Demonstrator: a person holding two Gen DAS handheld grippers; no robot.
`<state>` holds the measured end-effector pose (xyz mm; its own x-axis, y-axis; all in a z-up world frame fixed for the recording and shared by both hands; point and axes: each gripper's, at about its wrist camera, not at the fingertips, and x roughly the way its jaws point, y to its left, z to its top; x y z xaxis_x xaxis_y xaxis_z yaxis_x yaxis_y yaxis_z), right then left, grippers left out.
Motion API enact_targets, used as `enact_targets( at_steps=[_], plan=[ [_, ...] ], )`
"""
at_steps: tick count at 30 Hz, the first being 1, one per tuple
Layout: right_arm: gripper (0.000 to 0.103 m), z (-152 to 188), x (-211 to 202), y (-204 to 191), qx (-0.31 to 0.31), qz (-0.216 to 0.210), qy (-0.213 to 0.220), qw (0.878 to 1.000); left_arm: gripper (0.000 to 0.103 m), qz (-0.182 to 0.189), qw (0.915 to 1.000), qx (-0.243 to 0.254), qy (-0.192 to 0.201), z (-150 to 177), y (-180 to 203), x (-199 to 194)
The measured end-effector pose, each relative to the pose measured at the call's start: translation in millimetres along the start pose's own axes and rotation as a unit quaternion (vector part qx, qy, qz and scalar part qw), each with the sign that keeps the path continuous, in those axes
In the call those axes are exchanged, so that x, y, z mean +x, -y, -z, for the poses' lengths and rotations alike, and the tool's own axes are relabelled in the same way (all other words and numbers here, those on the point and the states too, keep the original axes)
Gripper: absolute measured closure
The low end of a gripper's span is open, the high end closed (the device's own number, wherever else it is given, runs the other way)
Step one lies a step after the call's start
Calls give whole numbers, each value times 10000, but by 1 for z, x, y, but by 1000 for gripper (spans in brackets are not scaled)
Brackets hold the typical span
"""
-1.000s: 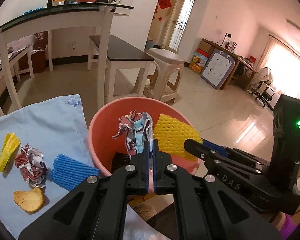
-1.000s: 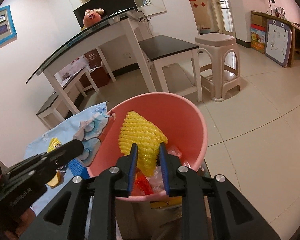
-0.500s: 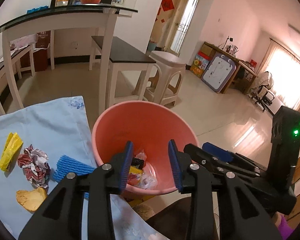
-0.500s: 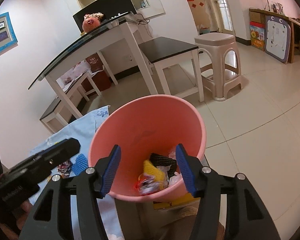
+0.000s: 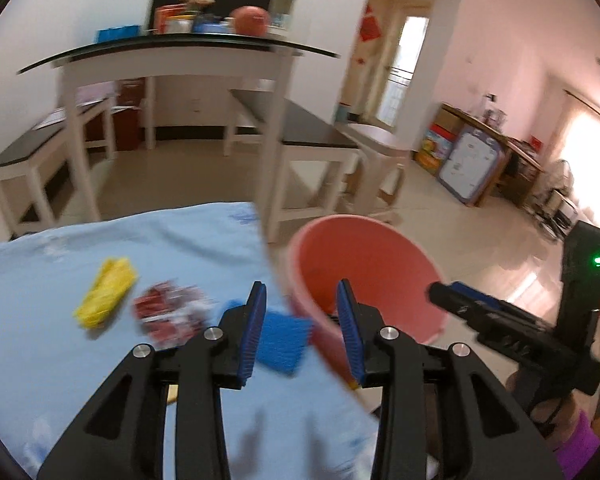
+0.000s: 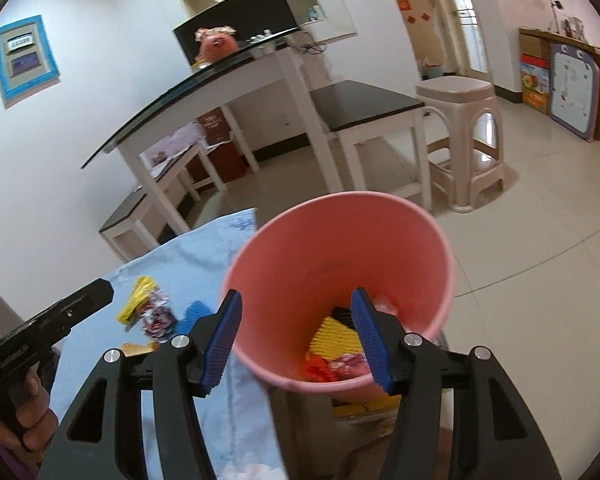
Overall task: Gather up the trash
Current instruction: 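Move both open tools back over the table, then grasp an orange peel with left tool while right tool grasps blue foam net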
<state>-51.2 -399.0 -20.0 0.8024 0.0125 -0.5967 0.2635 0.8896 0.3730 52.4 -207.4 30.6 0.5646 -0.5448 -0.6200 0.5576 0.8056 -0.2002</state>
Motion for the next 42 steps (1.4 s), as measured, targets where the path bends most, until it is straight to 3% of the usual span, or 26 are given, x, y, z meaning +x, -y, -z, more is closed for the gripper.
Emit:
enact_targets(
  at_steps=[7, 12, 24, 29, 31, 33, 42],
  plan=[
    [47, 8, 11, -46, -439, -517, -133, 9976, 66, -731, 9954, -593, 154, 14, -76, -37],
    [47, 20, 22, -75, -773, -691, -347, 9940, 66, -918, 9912, -957, 1, 32, -108, -42],
    [47, 36, 49, -97, -1011, -729, -736, 9895, 66, -833, 9880, -1048, -773, 63, -114, 17],
    [47, 42, 63, -106, -1175, -746, -948, 9857, 67, -995, 9880, -810, -858, 70, -105, 31],
    [47, 44, 68, -111, -1273, -747, -1021, 9838, 87, -1034, 9889, -679, -825, 71, -101, 32],
    [47, 47, 76, -119, -1413, -725, -1105, 9811, 97, -1112, 9885, -599, -828, 73, -101, 33],
    [47, 48, 111, -141, -1989, -343, -1288, 9709, 99, -1220, 9867, -880, -621, 74, -123, 5]
  ],
)
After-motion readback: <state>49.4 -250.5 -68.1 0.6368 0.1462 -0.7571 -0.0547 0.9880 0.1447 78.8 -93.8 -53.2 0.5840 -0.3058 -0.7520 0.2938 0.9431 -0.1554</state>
